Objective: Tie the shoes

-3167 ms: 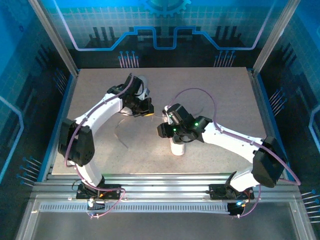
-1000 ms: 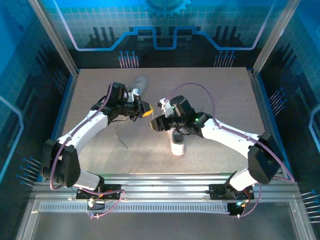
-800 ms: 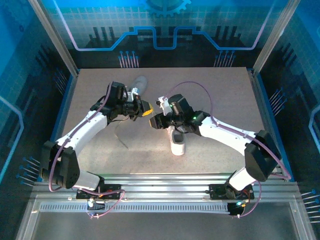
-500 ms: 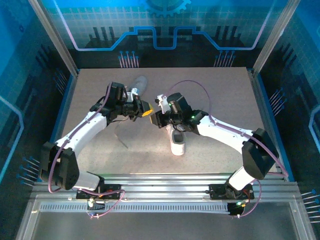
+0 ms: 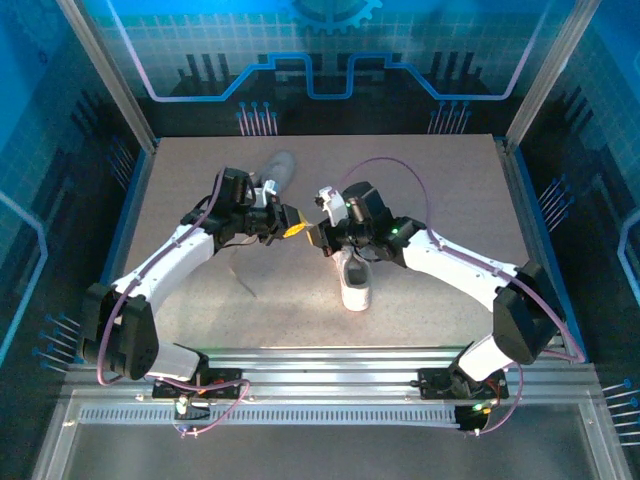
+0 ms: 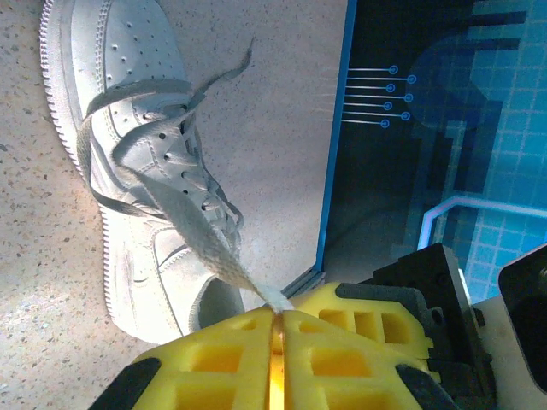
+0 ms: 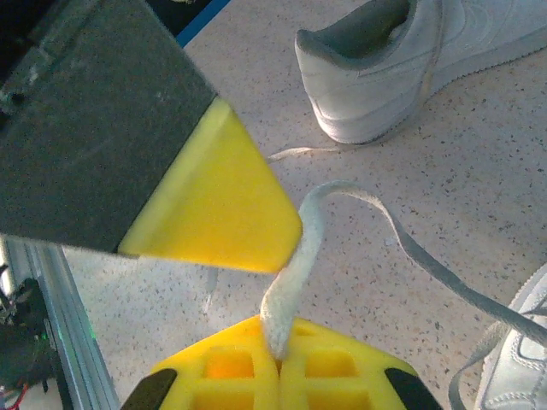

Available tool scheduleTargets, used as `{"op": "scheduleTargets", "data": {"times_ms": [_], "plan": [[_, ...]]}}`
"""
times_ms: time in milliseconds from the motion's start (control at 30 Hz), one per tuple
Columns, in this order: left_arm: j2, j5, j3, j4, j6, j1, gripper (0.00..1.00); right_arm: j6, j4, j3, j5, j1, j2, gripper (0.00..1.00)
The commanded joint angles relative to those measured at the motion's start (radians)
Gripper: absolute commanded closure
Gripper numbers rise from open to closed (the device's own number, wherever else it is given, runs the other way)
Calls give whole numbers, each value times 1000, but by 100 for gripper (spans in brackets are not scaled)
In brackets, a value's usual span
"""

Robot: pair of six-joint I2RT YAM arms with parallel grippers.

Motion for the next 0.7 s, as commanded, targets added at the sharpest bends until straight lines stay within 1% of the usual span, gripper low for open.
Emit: {"op": "scheduleTargets", "data": {"times_ms": [0,100,133,233,300,333,433,500,533,600,667], "plan": [[-15,35,-11,8,22,4,88,-69,-80,21,-64,-20,-29,100],[-14,36,-15,19,13,5,91,-94,-100,17,-93,-32,-36,100],[-13,36,-16,22,12,5,91,-102,-99,14,-104,-35,-40,100],[-17,36,-13,22,35,7,83,-121,-111,11,-127,-40,-49,100],[-26,44,-8,30,96,11,77,-137,-148,30,-162,-48,-45,100],[-33,40,-5,24,142,15,76,-150,-174,43,-187,-53,-42,100],[-70,30,-27,42,349,27,73,-219,-284,92,-312,-81,-34,100],[-101,88,-71,114,519,27,72,-290,-386,134,-380,-96,-30,100],[-117,127,-98,164,591,26,72,-319,-436,151,-388,-98,-28,100],[-165,202,-175,265,784,25,72,-384,-537,190,-397,-107,-26,100],[-208,198,-241,328,934,24,69,-434,-612,216,-403,-117,-29,100]]}}
